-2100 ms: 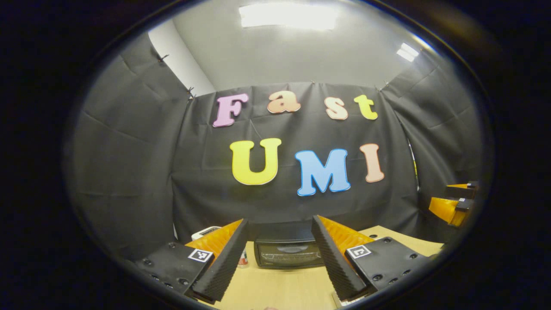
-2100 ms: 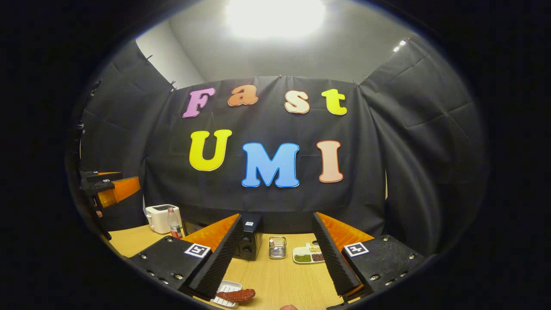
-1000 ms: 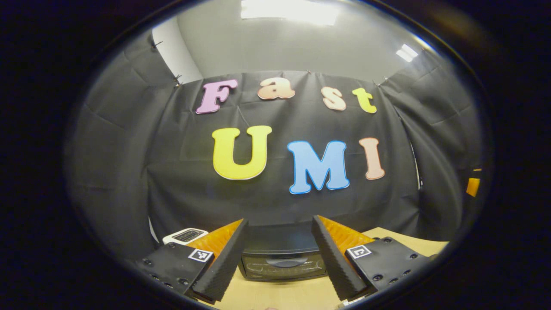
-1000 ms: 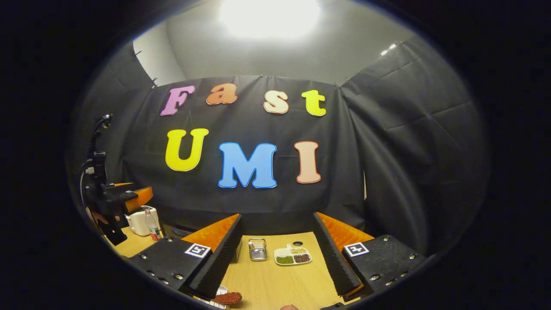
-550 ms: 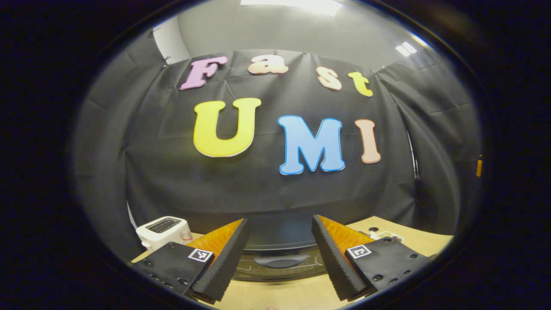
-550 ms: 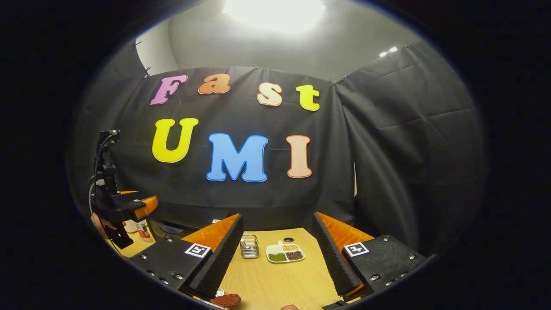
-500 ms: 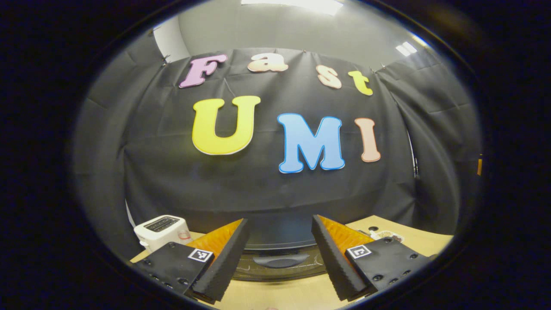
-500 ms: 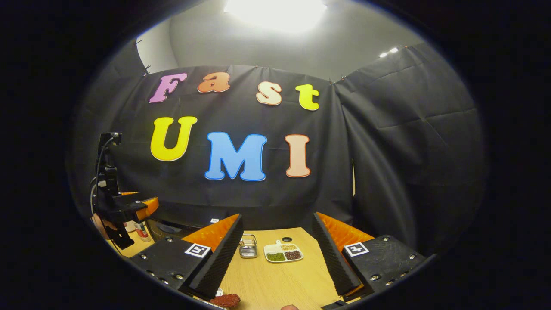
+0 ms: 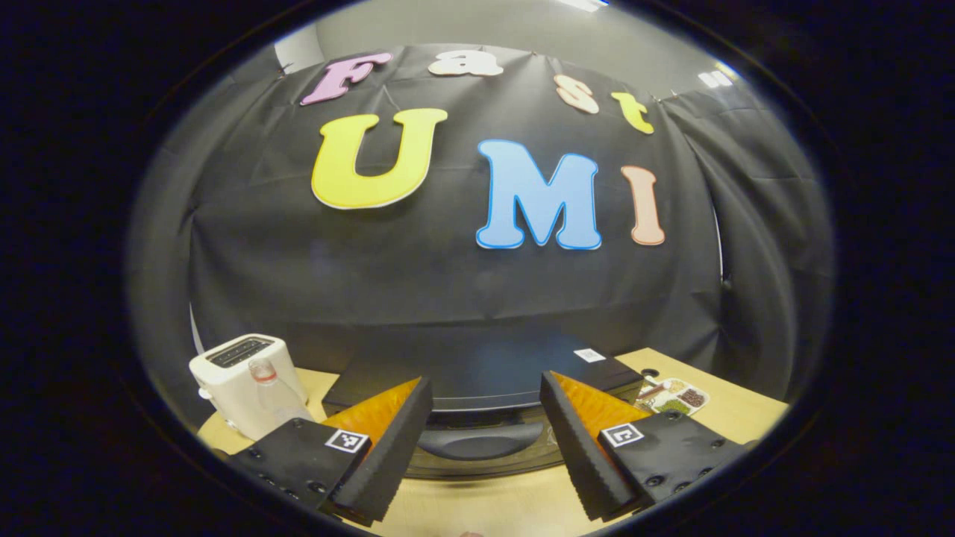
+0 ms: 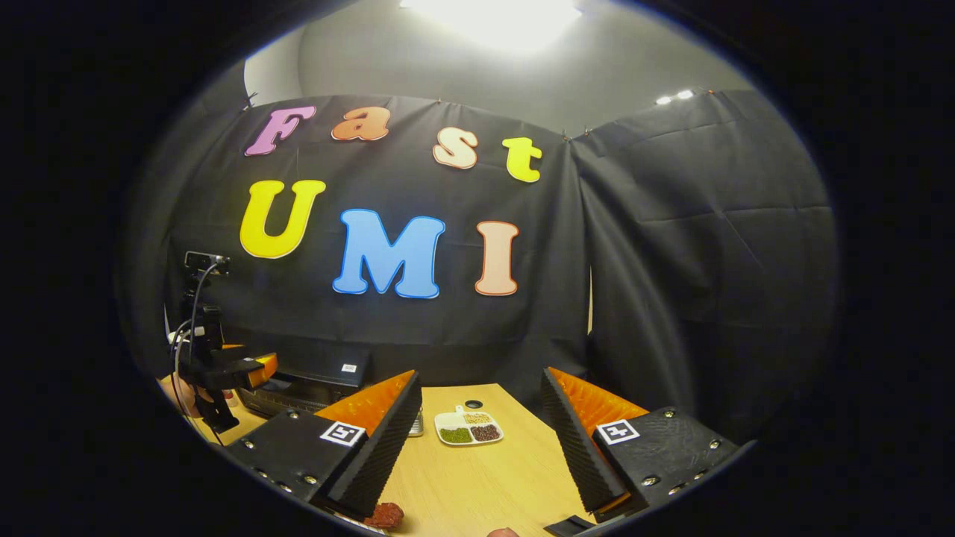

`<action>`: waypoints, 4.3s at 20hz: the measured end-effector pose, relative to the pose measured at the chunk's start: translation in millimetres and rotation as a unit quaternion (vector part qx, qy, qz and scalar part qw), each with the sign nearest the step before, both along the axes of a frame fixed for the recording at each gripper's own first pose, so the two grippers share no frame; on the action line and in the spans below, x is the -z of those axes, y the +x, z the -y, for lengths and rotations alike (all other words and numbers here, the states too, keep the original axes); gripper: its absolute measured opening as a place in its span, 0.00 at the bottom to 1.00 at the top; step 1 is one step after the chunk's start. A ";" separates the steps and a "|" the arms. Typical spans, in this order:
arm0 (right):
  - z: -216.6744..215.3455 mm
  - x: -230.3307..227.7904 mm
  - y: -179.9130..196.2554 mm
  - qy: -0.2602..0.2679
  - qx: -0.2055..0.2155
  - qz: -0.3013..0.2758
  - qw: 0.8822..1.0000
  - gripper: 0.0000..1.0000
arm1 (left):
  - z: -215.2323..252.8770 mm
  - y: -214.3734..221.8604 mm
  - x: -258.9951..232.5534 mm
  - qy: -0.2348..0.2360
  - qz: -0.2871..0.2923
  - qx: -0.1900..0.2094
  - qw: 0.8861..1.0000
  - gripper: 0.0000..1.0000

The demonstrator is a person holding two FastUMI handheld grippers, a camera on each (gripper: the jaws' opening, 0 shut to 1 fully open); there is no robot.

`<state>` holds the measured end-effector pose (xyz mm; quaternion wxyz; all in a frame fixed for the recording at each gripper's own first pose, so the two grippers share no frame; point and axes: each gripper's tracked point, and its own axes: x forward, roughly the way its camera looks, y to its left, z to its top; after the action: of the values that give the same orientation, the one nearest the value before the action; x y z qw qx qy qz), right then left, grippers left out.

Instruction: Open the electric oven with the left hand, put the food in, and close the electric oven.

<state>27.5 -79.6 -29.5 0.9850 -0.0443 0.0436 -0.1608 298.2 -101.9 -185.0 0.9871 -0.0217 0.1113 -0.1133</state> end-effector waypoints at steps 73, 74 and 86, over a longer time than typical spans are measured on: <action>-36.9 88.9 -3.9 0.082 -0.177 -0.102 0.975 0.97 | -33.5 -177.7 47.7 0.037 -0.072 -0.095 0.992 1.00; -40.1 95.0 -3.1 0.087 -0.183 -0.107 0.973 0.97 | -36.8 -180.9 29.8 0.034 -0.059 -0.098 0.993 0.97; -79.0 178.5 -9.1 0.193 -0.227 -0.213 0.931 0.97 | -70.9 -257.4 -108.0 0.038 0.047 -0.114 0.992 0.96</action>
<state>18.4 -0.7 -207.9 0.9525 0.1044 0.2711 0.0917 40.8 -31.0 -77.0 0.9978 0.0089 0.0657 0.0032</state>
